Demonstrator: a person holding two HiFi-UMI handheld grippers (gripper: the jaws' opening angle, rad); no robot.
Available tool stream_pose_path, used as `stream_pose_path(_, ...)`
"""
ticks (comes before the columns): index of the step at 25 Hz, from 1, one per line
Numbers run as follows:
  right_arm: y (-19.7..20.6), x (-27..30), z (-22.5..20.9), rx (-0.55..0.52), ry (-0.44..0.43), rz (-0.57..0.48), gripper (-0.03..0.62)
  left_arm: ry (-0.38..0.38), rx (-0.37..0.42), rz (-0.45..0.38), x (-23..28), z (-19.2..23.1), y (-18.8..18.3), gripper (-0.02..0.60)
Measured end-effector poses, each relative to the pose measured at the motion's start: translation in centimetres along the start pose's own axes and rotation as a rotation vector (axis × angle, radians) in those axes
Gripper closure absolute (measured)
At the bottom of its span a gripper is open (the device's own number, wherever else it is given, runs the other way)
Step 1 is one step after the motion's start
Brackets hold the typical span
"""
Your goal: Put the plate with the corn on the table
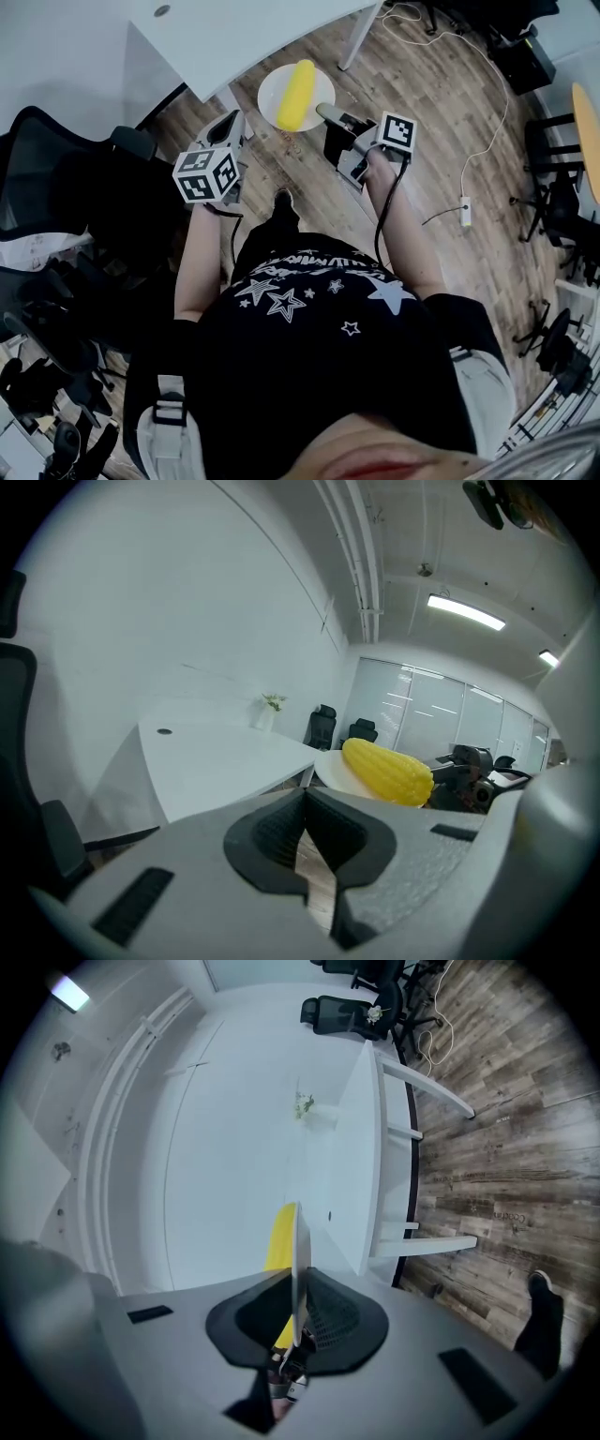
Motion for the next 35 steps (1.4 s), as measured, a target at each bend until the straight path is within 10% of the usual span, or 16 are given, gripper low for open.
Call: stream_pose_path(35,-14.5,22.6,-1.0,0.016,-0.021,0.088,0.557,-0.086,-0.053,-0.033,12.2,17.1,-8.8,0.575)
Point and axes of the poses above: the fingertips, and each gripper's own axes: x forward along the fingers, z to its left, y out of its underside, the point moved 7 cm from there along -x, backward along the fingers, and after that the axes turned 2 degrees about -x, right-handed, at the moved point
